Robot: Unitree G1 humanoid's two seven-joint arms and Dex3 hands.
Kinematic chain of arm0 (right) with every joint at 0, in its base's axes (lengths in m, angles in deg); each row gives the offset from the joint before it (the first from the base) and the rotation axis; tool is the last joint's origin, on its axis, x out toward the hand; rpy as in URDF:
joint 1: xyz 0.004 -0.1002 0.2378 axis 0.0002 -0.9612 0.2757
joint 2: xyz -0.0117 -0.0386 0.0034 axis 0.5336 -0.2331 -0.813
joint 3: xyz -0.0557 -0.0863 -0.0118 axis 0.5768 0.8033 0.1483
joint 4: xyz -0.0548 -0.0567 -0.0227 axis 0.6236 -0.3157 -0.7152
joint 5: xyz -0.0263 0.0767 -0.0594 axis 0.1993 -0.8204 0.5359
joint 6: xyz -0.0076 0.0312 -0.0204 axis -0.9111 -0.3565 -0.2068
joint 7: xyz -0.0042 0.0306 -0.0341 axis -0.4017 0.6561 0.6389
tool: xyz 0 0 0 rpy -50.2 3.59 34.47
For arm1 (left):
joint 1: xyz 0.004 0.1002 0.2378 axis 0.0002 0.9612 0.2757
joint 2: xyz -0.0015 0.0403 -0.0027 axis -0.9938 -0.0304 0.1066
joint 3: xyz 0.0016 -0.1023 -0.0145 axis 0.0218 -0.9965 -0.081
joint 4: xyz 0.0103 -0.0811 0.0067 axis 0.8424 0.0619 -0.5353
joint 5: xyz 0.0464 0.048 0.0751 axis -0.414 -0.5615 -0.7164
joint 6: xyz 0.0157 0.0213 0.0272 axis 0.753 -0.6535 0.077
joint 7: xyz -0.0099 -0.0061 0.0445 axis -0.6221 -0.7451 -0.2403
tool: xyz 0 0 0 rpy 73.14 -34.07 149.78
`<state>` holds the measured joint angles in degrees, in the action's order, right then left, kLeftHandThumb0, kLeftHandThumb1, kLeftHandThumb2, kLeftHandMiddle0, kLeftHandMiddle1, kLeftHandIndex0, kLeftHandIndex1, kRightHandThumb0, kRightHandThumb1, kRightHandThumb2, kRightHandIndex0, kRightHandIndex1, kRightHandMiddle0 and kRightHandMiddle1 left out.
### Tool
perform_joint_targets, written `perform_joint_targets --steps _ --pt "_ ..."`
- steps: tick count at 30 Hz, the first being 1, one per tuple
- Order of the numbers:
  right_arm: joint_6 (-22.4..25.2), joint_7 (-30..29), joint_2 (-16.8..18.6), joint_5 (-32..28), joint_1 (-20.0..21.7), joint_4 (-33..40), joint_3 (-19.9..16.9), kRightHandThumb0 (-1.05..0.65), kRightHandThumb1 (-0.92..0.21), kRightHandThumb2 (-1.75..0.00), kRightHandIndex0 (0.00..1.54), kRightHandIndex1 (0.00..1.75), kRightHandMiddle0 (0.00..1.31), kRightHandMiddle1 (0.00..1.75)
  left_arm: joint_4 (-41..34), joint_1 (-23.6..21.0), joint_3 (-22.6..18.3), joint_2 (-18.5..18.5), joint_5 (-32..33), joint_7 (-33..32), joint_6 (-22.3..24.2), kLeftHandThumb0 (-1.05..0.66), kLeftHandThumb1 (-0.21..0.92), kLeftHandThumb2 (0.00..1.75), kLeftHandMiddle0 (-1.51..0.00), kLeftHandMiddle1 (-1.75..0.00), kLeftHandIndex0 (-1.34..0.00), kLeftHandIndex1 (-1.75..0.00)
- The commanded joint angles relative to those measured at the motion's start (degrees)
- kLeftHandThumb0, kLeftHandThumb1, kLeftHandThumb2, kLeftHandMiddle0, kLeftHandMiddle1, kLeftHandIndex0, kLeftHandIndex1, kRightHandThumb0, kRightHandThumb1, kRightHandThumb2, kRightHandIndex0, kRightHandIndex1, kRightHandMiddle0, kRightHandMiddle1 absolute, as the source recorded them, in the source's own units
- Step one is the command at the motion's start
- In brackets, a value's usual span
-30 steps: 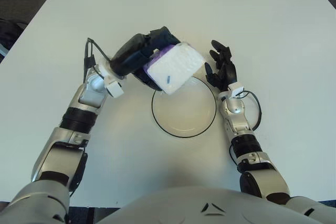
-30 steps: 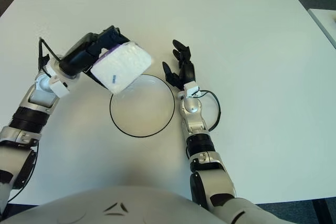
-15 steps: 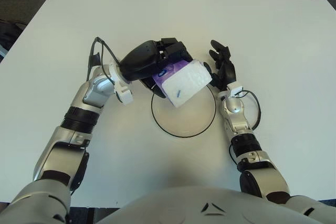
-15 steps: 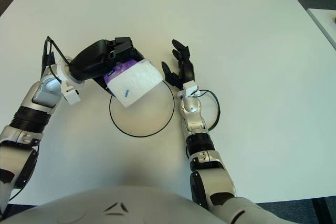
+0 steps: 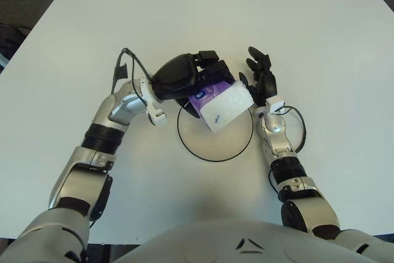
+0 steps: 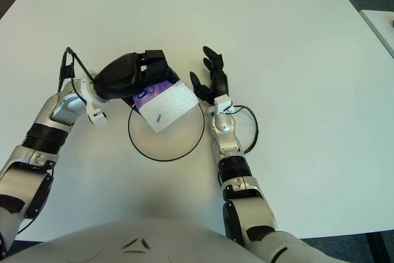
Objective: Put the tissue paper into the plate.
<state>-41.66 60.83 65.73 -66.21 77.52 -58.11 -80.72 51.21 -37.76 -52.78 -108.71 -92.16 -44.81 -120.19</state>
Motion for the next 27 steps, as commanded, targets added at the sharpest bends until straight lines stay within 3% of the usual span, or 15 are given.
perform_joint_targets --steps 1,13,27 --pt "4.77 -0.10 0.04 0.19 -5.70 -5.76 0.00 -0.61 -0.88 -0.50 0.13 0.63 0.00 0.65 0.53 -1.14 0.27 -0.82 -2.62 -1.88 -1.02 -0.49 0.28 1.35 -1.23 -1.75 -0.64 -1.75" --pt "4.80 -0.34 -0.05 0.49 -5.66 -5.88 0.24 -0.63 -0.90 -0.49 0.13 0.62 0.00 0.66 1.64 -2.88 2.83 -3.79 -4.39 -0.49 -0.79 -0.48 0.30 1.33 -1.24 -1.75 -0.62 -1.75" --pt "5.01 -0.62 0.02 0.72 -5.75 -5.80 0.41 -0.65 -0.92 -0.46 0.15 0.58 0.00 0.65 1.05 -2.80 5.36 -6.34 -0.95 3.31 0.83 -0.48 0.31 1.32 -1.23 -1.75 -0.62 -1.75"
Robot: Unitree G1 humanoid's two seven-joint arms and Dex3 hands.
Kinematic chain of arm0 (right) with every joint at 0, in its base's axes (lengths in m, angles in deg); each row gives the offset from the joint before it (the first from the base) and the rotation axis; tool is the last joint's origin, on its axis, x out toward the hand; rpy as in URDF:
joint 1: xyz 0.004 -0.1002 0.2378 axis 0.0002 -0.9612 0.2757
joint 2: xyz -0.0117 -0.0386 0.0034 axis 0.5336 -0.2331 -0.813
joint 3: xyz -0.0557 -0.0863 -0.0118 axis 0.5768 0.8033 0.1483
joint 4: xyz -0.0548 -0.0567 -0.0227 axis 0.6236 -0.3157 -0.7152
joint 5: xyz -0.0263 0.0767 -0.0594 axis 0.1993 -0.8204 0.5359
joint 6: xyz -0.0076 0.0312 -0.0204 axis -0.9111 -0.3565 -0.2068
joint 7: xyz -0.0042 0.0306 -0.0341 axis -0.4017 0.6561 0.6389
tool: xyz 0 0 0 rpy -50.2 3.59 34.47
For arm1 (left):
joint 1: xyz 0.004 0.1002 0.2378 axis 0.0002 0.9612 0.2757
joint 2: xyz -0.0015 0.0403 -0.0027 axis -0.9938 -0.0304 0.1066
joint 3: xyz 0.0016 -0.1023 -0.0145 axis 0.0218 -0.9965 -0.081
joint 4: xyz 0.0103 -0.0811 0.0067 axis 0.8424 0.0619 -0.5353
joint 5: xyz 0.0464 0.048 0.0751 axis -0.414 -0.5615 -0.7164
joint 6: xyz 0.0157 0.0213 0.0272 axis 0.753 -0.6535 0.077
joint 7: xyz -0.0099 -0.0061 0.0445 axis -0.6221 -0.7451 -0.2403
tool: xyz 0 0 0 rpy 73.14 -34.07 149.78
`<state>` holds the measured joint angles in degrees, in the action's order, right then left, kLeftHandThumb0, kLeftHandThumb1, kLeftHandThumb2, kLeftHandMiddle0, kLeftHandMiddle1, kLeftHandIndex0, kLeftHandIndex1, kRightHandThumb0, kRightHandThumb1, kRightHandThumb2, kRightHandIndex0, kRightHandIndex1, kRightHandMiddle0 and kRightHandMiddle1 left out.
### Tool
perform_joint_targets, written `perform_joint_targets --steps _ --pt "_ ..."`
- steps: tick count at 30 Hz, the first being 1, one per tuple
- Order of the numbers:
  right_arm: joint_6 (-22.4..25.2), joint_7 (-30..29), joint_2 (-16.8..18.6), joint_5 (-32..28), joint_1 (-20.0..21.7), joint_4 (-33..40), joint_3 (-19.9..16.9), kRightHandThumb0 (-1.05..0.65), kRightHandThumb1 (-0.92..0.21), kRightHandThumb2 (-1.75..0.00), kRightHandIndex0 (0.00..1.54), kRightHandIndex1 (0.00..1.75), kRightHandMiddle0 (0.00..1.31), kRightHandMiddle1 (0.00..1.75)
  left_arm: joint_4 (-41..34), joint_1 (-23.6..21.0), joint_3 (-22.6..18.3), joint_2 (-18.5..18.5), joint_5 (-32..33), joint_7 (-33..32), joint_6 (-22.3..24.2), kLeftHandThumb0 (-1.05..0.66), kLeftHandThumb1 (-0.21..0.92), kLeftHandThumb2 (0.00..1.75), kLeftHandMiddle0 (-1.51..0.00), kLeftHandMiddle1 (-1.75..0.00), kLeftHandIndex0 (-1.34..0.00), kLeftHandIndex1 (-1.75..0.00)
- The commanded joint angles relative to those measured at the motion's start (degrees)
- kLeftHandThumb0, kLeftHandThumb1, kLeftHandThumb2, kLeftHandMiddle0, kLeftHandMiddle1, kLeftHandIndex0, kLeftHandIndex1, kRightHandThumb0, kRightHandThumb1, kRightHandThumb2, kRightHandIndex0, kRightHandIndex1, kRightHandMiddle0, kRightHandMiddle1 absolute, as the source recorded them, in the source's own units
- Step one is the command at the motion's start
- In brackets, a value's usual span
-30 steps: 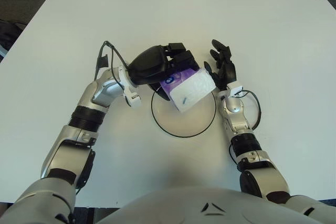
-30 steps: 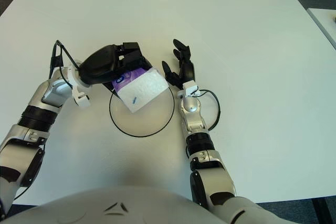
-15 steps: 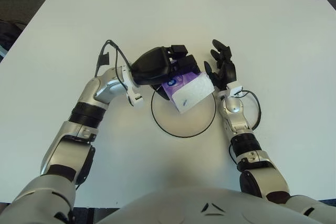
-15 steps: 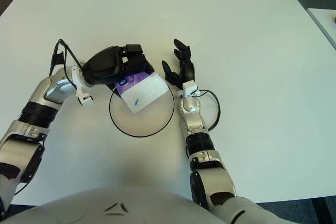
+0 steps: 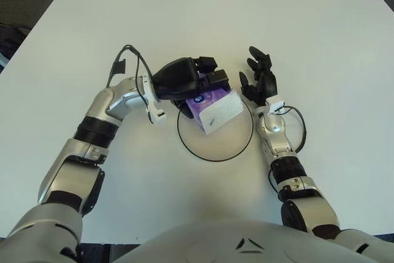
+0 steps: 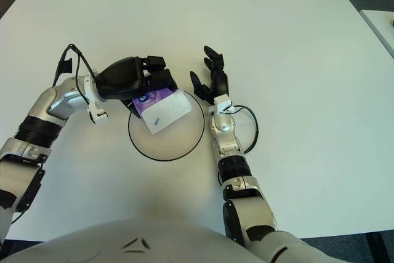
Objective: Put the tissue paper into the plate.
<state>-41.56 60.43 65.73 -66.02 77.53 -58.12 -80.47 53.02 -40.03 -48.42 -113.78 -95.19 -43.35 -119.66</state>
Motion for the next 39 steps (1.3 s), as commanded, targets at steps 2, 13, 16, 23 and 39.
perform_joint_targets --steps 2,13,16,23,39 --pt "5.09 -0.26 0.00 0.59 -5.77 -5.76 0.24 -0.64 -0.92 -0.46 0.15 0.58 0.00 0.65 -1.08 -0.09 1.67 -1.83 4.48 3.80 1.26 -0.48 0.31 1.33 -1.22 -1.75 -0.62 -1.75" --pt "5.46 -1.11 0.28 0.59 -5.62 -6.09 0.47 -0.62 -0.92 -0.47 0.15 0.60 0.00 0.71 -5.57 2.52 4.53 -4.08 20.91 15.87 9.56 -0.45 0.40 1.21 -1.05 -1.75 -0.55 -1.75" --pt "5.67 -1.54 0.40 0.66 -5.55 -6.11 0.54 -0.61 -0.91 -0.47 0.14 0.63 0.00 0.73 -7.82 3.38 5.36 -5.08 26.93 20.97 13.95 -0.41 0.59 0.96 -0.81 -1.75 -0.41 -1.75" --pt "6.27 -2.28 0.54 0.52 -5.22 -6.58 0.53 -0.63 -0.90 -0.47 0.13 0.66 0.00 0.77 -13.37 4.61 6.07 -7.77 36.40 31.35 20.87 -0.69 0.90 0.61 -0.20 -1.09 -0.06 -1.28" --pt "4.71 -3.31 0.64 -0.05 -3.48 -10.70 -0.20 -0.69 -0.92 -0.49 0.13 0.63 0.00 0.83 -18.59 3.96 3.80 -10.83 35.15 40.96 21.24 -1.04 0.92 0.60 0.00 -0.05 0.00 -0.17"
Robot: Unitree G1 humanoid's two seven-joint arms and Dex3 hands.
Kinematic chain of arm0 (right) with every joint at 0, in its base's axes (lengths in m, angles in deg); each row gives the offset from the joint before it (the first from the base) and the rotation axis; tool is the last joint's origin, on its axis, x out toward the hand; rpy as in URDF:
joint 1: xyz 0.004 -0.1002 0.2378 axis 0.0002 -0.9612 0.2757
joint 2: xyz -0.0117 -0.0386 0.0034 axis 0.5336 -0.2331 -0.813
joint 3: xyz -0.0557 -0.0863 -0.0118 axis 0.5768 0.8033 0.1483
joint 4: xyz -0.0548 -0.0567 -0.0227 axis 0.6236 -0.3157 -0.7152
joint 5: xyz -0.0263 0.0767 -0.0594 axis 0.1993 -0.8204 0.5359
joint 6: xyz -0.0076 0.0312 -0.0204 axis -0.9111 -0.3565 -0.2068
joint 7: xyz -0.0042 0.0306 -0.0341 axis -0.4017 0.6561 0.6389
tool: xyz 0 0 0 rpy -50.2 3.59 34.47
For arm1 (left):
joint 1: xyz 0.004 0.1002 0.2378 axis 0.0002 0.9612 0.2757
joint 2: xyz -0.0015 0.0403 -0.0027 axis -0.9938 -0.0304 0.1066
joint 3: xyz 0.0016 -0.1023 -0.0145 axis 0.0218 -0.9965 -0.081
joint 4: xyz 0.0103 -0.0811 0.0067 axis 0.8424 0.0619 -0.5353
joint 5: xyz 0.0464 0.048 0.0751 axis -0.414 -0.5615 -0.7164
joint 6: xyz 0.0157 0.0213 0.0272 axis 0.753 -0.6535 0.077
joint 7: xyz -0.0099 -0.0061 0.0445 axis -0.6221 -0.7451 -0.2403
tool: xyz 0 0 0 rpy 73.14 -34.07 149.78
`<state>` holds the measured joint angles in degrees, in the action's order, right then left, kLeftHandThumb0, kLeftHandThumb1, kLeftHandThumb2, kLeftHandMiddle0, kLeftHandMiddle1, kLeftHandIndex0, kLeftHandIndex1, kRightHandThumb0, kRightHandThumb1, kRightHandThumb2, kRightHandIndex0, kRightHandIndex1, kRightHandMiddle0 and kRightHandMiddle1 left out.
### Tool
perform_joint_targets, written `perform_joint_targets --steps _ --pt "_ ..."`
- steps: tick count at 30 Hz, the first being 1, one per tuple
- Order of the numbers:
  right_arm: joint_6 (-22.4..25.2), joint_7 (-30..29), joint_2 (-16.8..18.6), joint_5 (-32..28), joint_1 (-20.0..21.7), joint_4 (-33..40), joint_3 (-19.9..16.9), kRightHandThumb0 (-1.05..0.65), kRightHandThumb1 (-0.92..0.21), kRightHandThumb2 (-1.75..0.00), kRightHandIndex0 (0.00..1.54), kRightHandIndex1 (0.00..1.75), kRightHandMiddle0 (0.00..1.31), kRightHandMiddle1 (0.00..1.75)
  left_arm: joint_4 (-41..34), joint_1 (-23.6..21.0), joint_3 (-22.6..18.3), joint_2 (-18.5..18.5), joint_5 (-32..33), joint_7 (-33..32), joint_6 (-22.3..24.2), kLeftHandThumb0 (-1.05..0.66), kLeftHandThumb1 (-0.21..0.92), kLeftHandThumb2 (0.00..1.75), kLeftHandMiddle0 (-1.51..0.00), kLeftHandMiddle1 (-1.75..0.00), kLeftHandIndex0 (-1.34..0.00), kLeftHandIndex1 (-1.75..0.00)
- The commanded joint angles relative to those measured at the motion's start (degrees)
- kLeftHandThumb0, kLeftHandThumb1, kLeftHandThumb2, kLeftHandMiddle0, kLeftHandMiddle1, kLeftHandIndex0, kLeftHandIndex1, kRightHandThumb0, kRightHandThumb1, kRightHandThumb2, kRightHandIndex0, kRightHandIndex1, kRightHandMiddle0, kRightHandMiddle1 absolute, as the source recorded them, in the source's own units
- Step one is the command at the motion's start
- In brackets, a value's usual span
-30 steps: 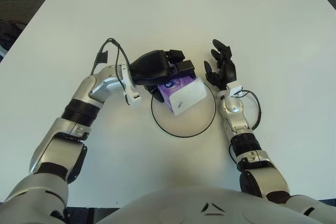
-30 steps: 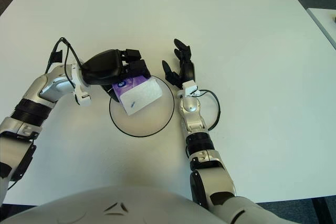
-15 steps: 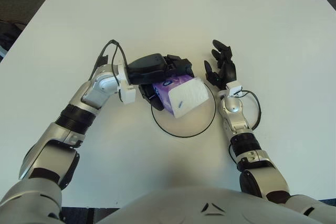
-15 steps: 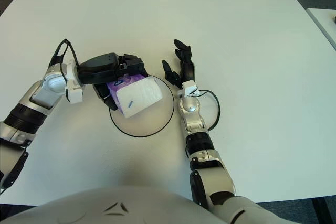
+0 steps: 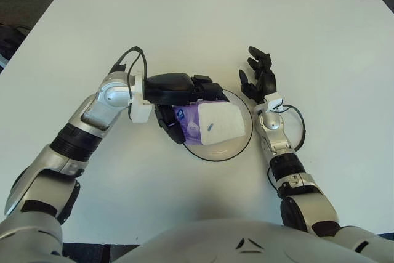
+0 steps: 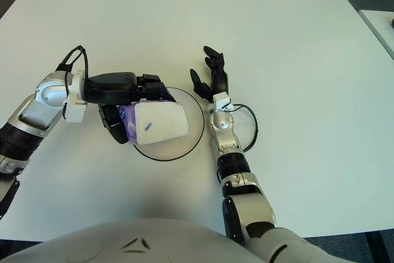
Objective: Put the tissue paper into the plate.
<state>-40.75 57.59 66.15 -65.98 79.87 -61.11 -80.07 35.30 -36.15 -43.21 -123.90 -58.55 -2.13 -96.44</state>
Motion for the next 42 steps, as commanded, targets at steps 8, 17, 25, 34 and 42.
perform_joint_targets --steps 8,17,25,34,42 --pt "2.21 -0.46 0.15 -0.36 -4.94 -9.91 -0.89 -0.68 -0.90 -0.43 0.14 0.69 0.00 0.95 -0.04 0.28 -2.06 -0.45 -2.18 -0.33 -4.66 -1.05 0.92 0.61 0.00 0.00 0.00 -0.02" --pt "3.14 -1.28 0.78 -0.25 -4.77 -9.75 -1.20 -0.69 -0.87 -0.42 0.14 0.72 0.00 0.99 1.17 0.09 -2.30 -0.25 -3.84 -0.71 -7.16 -1.05 0.92 0.60 0.00 0.00 0.00 0.00" --pt "4.45 -1.79 1.12 0.04 -4.94 -8.39 -0.91 -0.63 -0.88 -0.46 0.13 0.73 0.00 0.95 3.74 0.54 -2.89 1.14 -4.69 -2.58 -9.13 -1.05 0.92 0.60 0.00 0.00 0.00 0.00" --pt "3.95 -2.55 1.11 1.24 -6.13 -6.78 0.05 -0.57 -0.84 -0.58 0.12 0.67 0.00 0.90 5.81 0.76 -3.31 1.85 -5.70 -4.46 -10.63 -1.05 0.92 0.60 0.00 0.00 0.00 0.00" --pt "2.97 -0.98 0.69 0.91 -6.48 -6.97 0.41 -0.61 -0.89 -0.55 0.12 0.59 0.00 0.83 7.32 0.48 -3.83 2.07 -7.99 -6.17 -11.36 -1.05 0.92 0.65 0.00 0.00 -0.01 -0.01"
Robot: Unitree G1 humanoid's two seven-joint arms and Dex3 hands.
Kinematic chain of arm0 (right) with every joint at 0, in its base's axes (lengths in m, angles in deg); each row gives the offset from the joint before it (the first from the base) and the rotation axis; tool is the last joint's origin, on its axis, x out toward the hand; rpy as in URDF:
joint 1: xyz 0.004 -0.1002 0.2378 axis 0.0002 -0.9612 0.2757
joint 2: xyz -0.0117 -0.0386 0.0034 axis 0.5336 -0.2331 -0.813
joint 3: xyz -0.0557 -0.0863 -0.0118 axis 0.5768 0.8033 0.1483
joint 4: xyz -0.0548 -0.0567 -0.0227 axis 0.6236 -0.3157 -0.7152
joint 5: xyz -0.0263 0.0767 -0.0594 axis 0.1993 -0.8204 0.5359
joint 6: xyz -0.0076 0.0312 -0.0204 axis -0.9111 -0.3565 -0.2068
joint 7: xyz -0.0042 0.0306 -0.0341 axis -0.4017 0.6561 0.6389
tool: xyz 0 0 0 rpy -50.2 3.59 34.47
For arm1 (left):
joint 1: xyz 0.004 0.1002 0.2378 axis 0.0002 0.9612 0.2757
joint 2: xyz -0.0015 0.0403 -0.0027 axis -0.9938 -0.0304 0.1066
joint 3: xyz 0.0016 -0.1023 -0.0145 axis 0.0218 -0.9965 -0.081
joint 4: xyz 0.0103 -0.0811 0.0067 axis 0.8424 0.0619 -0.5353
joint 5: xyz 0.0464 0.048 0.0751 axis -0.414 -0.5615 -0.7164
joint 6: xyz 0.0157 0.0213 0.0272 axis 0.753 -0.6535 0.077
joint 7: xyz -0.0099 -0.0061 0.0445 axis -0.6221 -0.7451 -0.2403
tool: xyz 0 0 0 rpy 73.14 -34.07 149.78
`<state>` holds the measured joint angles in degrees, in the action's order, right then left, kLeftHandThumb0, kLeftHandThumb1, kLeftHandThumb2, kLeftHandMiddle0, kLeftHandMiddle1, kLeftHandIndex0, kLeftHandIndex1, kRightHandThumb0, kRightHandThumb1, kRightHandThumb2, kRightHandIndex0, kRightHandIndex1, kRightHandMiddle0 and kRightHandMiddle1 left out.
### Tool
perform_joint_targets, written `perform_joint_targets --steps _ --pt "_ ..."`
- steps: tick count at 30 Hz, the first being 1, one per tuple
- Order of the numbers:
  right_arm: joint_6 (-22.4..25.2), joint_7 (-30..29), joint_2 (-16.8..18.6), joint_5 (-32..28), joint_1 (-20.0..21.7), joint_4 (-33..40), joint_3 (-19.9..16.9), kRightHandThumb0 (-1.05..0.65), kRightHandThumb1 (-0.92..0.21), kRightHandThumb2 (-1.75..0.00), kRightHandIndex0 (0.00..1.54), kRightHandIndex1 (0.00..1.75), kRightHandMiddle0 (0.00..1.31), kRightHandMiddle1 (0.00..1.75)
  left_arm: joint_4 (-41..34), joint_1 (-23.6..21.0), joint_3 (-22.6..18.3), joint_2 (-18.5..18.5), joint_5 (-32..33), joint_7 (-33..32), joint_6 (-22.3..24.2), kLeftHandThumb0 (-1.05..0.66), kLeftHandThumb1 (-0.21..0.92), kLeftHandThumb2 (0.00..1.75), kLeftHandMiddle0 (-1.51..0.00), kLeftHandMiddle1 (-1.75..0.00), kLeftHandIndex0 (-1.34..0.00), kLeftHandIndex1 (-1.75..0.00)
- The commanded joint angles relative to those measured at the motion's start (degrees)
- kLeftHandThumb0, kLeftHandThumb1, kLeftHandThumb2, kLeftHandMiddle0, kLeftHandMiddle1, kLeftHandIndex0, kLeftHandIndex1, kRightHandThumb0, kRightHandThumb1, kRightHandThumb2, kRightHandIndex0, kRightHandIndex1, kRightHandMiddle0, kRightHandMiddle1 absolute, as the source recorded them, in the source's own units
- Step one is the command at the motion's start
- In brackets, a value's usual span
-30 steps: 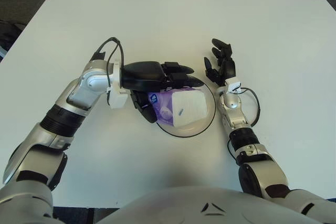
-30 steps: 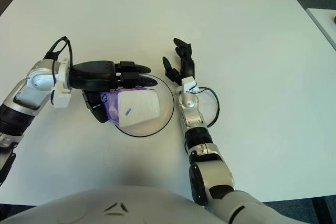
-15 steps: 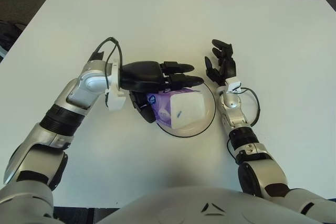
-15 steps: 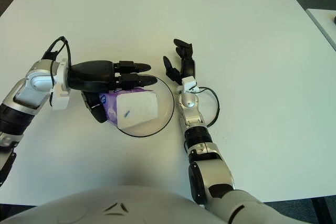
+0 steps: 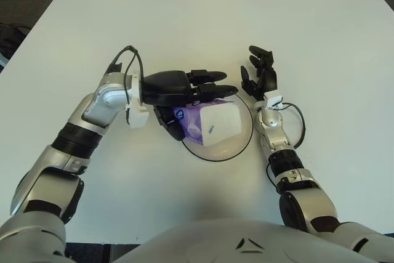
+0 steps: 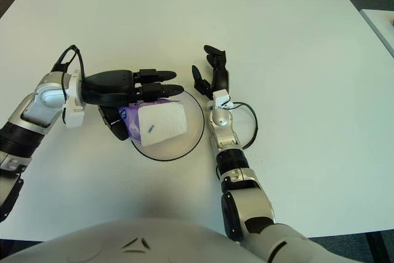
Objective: Put the tissue paper into the plate.
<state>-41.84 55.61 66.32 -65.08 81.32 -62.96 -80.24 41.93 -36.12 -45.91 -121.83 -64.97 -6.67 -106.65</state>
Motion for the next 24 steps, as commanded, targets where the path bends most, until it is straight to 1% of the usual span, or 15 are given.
perform_joint_targets --steps 1,7,10,13,17,19,21,24 --pt "4.03 1.09 0.54 -0.04 -7.96 -5.10 0.57 -0.61 -0.89 -0.55 0.12 0.58 0.00 0.82 0.95 0.37 -1.22 0.03 -2.05 -1.96 -1.37 -1.05 0.92 0.65 0.00 0.00 -0.01 -0.01" --pt "3.97 1.48 0.71 0.01 -8.31 -4.59 0.60 -0.66 -0.91 -0.48 0.12 0.55 0.00 0.80 2.74 -0.09 -2.28 0.35 -6.21 -5.25 -3.60 -1.05 0.92 0.65 0.00 0.00 -0.01 -0.01" --pt "3.94 1.53 0.82 0.03 -8.45 -4.39 0.58 -0.67 -0.92 -0.46 0.12 0.55 0.00 0.80 4.06 0.15 -3.73 1.14 -10.38 -8.89 -4.99 -1.05 0.92 0.67 0.00 0.00 -0.01 -0.01" --pt "3.92 1.68 0.86 0.01 -8.63 -4.15 0.60 -0.68 -0.92 -0.44 0.10 0.57 0.00 0.79 4.51 0.43 -4.56 1.57 -13.34 -11.66 -5.45 -1.05 0.92 0.70 0.00 0.00 -0.01 -0.02" --pt "3.68 1.66 0.81 0.20 -8.85 -3.87 0.76 -0.67 -0.92 -0.44 0.09 0.58 0.00 0.76 4.83 0.53 -4.90 1.76 -16.48 -14.17 -4.75 -1.05 0.92 0.75 0.00 0.00 0.00 -0.03" --pt "3.58 1.57 0.78 0.22 -8.88 -3.81 0.78 -0.66 -0.92 -0.44 0.08 0.59 0.00 0.75 4.68 0.04 -4.22 1.62 -17.02 -13.66 -3.09 -1.05 0.92 0.78 0.00 0.00 0.00 -0.03" --pt "3.64 1.45 0.75 0.21 -9.07 -3.47 0.77 -0.64 -0.92 -0.44 0.09 0.59 0.00 0.74 4.41 -0.92 -2.89 1.09 -16.43 -11.38 -0.91 -1.05 0.92 0.82 0.00 0.00 0.00 -0.03" --pt "4.03 1.32 0.84 0.19 -9.32 -2.79 0.76 -0.63 -0.92 -0.45 0.10 0.60 0.00 0.72 4.64 -2.69 -0.88 0.17 -14.60 -7.47 1.00 -1.05 0.92 0.87 0.00 0.00 0.00 -0.03"
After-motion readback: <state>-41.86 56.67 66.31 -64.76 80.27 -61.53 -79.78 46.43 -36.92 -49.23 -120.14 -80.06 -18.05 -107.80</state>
